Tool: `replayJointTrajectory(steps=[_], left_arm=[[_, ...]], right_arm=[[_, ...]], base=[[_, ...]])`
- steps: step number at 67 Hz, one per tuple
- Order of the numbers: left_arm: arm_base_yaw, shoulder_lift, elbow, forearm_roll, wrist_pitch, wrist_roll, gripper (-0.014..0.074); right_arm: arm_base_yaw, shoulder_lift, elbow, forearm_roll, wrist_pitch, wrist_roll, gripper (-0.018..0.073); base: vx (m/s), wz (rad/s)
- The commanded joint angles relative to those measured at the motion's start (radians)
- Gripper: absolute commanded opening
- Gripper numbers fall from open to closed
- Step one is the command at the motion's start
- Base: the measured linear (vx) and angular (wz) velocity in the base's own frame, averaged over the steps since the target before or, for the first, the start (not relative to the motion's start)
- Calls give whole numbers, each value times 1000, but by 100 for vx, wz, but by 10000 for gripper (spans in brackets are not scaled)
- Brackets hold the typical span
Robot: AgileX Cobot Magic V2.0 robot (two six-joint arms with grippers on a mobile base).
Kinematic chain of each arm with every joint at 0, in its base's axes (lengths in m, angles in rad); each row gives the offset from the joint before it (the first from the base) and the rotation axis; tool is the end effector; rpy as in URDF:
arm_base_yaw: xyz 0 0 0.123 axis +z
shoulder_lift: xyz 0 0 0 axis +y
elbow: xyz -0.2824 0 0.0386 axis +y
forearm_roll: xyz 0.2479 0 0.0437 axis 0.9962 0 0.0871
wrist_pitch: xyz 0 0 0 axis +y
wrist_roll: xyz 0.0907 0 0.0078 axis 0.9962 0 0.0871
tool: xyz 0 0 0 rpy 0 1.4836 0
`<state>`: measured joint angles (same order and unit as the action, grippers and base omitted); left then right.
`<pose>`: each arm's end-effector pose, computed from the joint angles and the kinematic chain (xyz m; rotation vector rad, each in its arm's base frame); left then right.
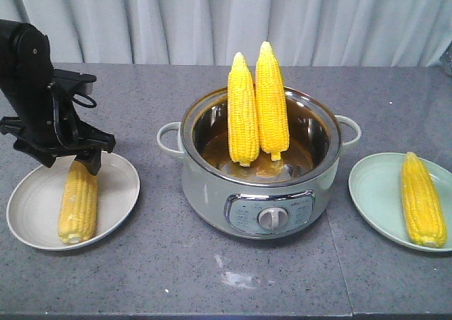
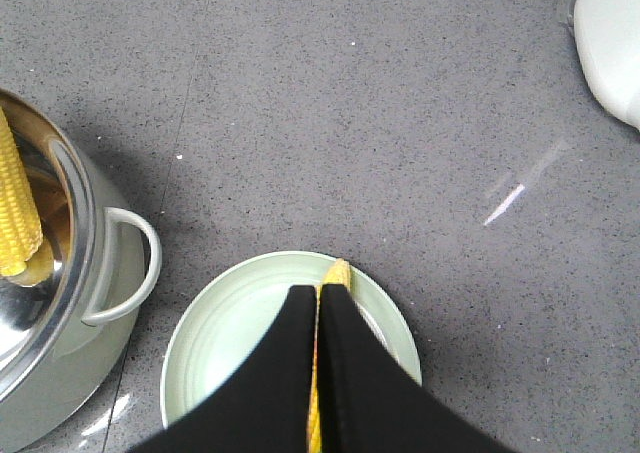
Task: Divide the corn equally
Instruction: 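Lower the corn onto the cream plate and open the left gripper, then raise the left gripper away from the cream plate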
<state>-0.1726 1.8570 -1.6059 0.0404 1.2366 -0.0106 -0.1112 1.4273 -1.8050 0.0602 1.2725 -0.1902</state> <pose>0.3780 -0.0624 0.2741 0.2549 2.9573 0.0349 0.2738 -0.0253 0.4743 -0.1003 2.3751 -0.0672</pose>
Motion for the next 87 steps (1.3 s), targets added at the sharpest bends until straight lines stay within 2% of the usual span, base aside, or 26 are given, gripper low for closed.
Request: replayJointTrajectory(steps=[1, 20, 37, 77, 84, 87], left_arm=[[3, -71, -63, 4, 7, -11, 554], [3, -159, -292, -40, 7, -12, 552], [3, -252, -453, -40, 1, -12, 552], [3, -298, -464, -34, -13, -12, 552], [3, -298, -464, -34, -13, -12, 552], [3, -298, -464, -34, -13, -12, 552]], right_arm=[[-4, -28, -24, 2, -3, -1, -9], [-4, -28, -24, 1, -4, -1, -9], [-4, -28, -24, 1, -3, -1, -9], [-4, -24, -24, 10, -6, 13, -9], [-4, -12, -24, 62, -83, 22, -5], [-4, -5, -24, 116, -111, 19, -2]], base=[[0, 0], [0, 0], [0, 0], [0, 0], [0, 0], [0, 0]])
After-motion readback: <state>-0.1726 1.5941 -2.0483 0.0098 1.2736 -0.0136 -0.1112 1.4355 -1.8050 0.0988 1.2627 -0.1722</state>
